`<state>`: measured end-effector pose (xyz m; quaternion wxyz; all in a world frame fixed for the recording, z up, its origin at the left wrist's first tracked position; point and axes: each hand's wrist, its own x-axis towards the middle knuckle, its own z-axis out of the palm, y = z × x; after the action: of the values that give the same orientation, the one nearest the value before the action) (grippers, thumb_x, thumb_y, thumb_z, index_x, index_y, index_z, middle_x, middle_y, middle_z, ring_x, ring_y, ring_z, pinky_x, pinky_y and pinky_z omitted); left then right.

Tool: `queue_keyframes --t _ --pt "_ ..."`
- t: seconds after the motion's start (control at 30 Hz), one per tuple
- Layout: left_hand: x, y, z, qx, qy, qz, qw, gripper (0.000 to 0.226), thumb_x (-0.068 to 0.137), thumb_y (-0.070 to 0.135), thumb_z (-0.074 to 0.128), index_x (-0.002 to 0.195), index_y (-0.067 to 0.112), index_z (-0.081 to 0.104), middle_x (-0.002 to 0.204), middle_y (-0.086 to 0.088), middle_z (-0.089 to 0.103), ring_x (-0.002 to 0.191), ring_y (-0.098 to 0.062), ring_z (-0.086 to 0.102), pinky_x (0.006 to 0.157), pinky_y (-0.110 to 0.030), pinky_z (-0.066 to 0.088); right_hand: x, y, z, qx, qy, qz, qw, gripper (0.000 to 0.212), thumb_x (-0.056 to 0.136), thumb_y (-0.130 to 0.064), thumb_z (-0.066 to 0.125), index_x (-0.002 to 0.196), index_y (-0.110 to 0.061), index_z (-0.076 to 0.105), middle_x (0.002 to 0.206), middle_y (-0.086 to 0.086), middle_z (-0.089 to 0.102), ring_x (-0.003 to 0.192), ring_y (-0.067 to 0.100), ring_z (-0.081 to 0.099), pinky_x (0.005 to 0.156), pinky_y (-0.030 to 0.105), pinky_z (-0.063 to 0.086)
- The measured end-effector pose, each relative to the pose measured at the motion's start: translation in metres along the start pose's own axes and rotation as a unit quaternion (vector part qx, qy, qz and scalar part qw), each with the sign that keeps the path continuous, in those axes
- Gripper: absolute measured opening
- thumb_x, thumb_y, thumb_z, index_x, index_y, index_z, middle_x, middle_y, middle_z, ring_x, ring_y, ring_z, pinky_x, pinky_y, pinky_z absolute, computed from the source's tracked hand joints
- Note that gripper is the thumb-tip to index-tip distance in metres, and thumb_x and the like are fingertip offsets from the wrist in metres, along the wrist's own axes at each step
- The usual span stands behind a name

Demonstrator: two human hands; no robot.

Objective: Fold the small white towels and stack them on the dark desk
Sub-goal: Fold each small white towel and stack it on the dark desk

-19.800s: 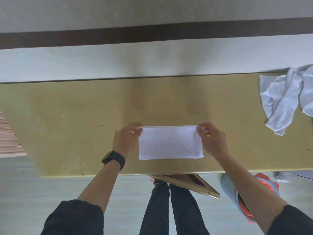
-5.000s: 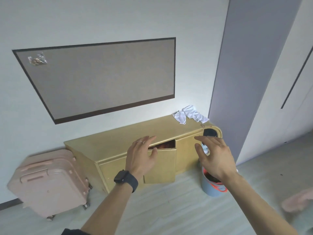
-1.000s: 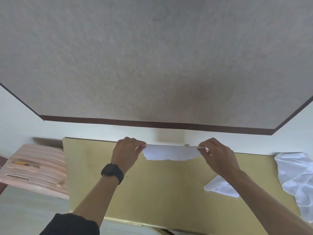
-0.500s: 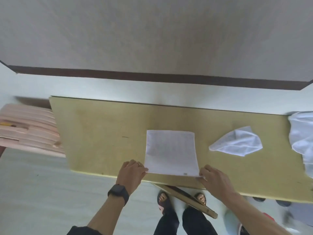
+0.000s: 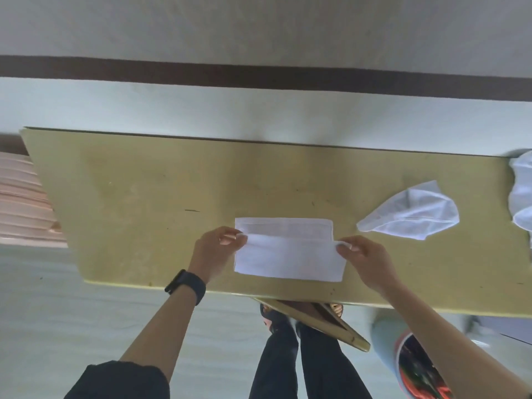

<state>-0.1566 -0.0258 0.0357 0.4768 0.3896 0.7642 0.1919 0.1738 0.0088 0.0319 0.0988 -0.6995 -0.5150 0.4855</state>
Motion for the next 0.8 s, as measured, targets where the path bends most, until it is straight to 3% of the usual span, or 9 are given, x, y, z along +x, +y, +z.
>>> queue_keyframes --t 0.13,0.23,0.37,0.6,0.8 --pt "0.025 -0.001 0.007 -0.036 0.045 -0.012 0.998 0.009 0.086 0.039 0.074 0.089 0.031 0.073 0.082 0.014 0.074 0.074 -0.001 0.068 0.069 -0.015 0.043 0.03 0.002 0.013 0.098 0.03 0.026 0.994 0.008 0.091 -0.036 0.068 0.098 -0.032 0.07 0.091 -0.007 0.071 0.084 0.016 0.07 0.084 0.045 0.058" --pt "0.034 -0.005 0.013 -0.032 0.067 -0.013 0.997 0.008 0.088 0.04 0.072 0.093 0.033 0.072 0.082 0.013 0.074 0.066 -0.001 0.067 0.068 -0.017 0.044 0.044 0.004 0.024 0.127 0.048 0.041 0.99 0.008 0.091 -0.034 0.068 0.097 -0.03 0.069 0.091 -0.007 0.072 0.087 0.018 0.069 0.086 0.049 0.057" --pt "0.04 -0.012 0.019 -0.034 0.097 -0.019 0.995 0.013 0.089 0.04 0.07 0.101 0.035 0.071 0.086 0.013 0.073 0.065 -0.003 0.067 0.063 -0.011 0.043 0.053 0.004 0.032 0.118 0.084 0.048 0.988 0.009 0.088 -0.037 0.071 0.094 -0.03 0.068 0.09 -0.012 0.072 0.087 0.011 0.067 0.078 0.036 0.056" --pt "0.048 -0.018 0.019 -0.016 0.112 -0.02 0.993 0.017 0.09 0.041 0.069 0.105 0.036 0.074 0.086 0.014 0.074 0.073 -0.01 0.07 0.082 -0.027 0.054 0.058 -0.003 0.034 0.099 0.102 0.062 0.988 0.018 0.088 -0.039 0.07 0.102 -0.026 0.07 0.091 -0.015 0.07 0.086 0.007 0.067 0.065 0.018 0.045" --pt "0.056 -0.016 0.022 0.004 0.122 -0.033 0.992 0.016 0.087 0.044 0.068 0.098 0.035 0.075 0.083 0.016 0.074 0.08 -0.015 0.07 0.088 -0.036 0.055 0.058 -0.007 0.036 0.086 0.12 0.067 0.987 0.016 0.09 -0.038 0.068 0.101 -0.026 0.068 0.091 -0.015 0.068 0.086 0.002 0.063 0.063 0.016 0.041"
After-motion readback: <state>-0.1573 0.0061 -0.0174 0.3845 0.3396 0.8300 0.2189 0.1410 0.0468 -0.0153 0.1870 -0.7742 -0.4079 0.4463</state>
